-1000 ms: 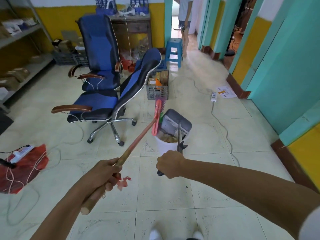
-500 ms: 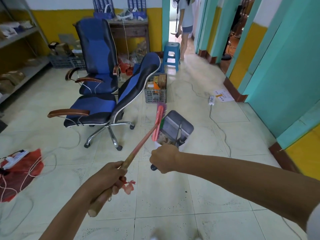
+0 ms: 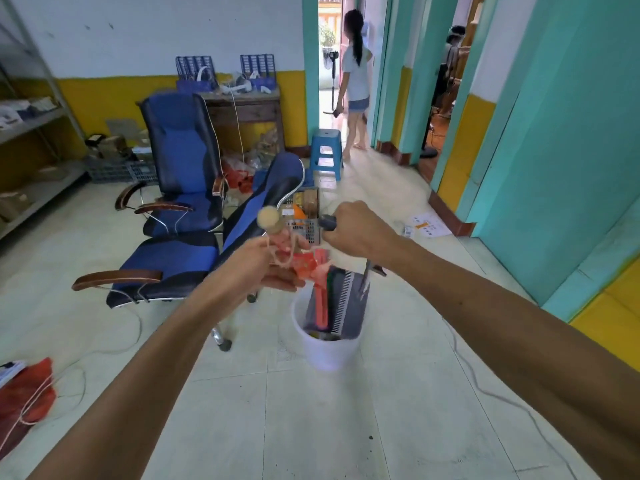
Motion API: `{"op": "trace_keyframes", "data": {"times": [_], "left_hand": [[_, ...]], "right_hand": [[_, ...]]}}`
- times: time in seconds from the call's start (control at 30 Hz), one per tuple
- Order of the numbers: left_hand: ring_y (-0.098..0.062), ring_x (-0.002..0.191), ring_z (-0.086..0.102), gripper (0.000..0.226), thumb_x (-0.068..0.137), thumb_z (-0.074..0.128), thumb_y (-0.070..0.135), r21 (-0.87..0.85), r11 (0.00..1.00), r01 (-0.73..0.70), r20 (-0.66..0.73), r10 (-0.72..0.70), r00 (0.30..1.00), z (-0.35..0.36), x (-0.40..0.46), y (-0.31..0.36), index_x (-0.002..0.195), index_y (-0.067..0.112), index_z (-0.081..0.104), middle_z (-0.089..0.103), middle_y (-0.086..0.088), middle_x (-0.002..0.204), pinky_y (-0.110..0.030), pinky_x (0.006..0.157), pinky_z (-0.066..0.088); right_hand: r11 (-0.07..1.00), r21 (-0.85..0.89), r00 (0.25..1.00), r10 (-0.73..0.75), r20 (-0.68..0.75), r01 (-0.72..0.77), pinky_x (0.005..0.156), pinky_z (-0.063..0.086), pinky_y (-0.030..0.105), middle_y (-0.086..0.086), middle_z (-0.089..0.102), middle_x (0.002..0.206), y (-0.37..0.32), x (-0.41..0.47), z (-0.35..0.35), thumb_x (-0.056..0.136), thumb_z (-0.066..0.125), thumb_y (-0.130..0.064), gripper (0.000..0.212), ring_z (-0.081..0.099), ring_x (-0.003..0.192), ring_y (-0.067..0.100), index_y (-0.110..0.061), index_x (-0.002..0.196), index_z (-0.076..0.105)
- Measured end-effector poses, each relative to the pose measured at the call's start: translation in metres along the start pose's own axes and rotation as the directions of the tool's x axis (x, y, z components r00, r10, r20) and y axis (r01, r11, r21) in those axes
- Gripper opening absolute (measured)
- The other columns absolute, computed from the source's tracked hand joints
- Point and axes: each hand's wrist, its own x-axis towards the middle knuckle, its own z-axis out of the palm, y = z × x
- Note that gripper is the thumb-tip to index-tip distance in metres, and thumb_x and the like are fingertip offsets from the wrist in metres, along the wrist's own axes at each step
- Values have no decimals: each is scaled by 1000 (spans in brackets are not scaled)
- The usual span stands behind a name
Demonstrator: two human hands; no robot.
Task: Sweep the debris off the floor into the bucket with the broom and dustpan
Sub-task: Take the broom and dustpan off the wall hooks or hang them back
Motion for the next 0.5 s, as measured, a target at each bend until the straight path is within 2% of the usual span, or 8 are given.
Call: {"op": "trace_keyframes", "data": {"times": [0.1, 0.17, 0.23, 0.3, 0.33, 0.4, 0.5], "left_hand": [[-13, 70, 67, 18, 102, 46, 3, 291, 936, -200, 7, 207, 978, 5, 25, 28, 110, 5, 63, 70, -11, 88, -26, 67, 57], [-1, 58, 63, 13, 101, 50, 5, 436, 854, -284, -78, 350, 933, -1, 42, 47, 102, 1, 62, 67, -5, 79, -17, 56, 54], [1, 59, 63, 12, 99, 54, 8, 544, 763, -350, -188, 517, 835, -9, 57, 69, 93, 11, 65, 66, 5, 76, -14, 57, 51], [9, 70, 61, 23, 96, 55, 11, 691, 620, -373, -211, 665, 716, -13, 66, 89, 86, 30, 61, 61, 22, 76, -5, 67, 44], [15, 73, 58, 28, 96, 53, 11, 715, 574, -398, -200, 714, 671, -11, 72, 95, 82, 35, 57, 57, 26, 76, -1, 66, 41], [16, 76, 56, 25, 98, 48, 11, 623, 592, -511, -201, 753, 626, -1, 87, 101, 84, 31, 53, 51, 21, 84, 0, 68, 43], [-6, 78, 66, 9, 103, 43, 26, 317, 724, -613, -311, 690, 654, 21, 111, 103, 103, 24, 51, 59, -2, 97, -21, 67, 57]], "right_hand": [[961, 210, 980, 195, -47, -181, 34, 31, 19, 2, 49, 55, 27, 11, -46, 90, 65, -29, 39, 48, 45, 16, -14, 61, 45], [845, 401, 925, 379, 16, -353, 32, 30, 16, 0, 49, 54, 50, 14, -75, 92, 65, -31, 33, 43, 38, 11, -13, 69, 49], [632, 641, 880, 450, 154, -436, 29, 24, 15, -4, 40, 47, 74, 15, -102, 96, 61, -30, 32, 31, 31, 7, -16, 71, 47], [297, 842, 850, 430, 303, -451, 25, 21, 16, -8, 33, 40, 95, 11, -124, 101, 48, -28, 36, 25, 26, 5, -19, 68, 40], [129, 891, 842, 408, 352, -435, 25, 22, 16, -8, 32, 39, 104, 8, -131, 102, 43, -26, 35, 26, 25, 4, -20, 68, 37], [-118, 934, 853, 381, 356, -338, 27, 28, 15, -6, 35, 43, 117, 0, -136, 101, 38, -21, 28, 32, 27, 6, -19, 72, 37], [-340, 939, 875, 440, 202, -46, 33, 39, 15, 1, 45, 57, 125, -13, -128, 103, 39, -23, 19, 42, 33, 12, -13, 87, 44]]}}
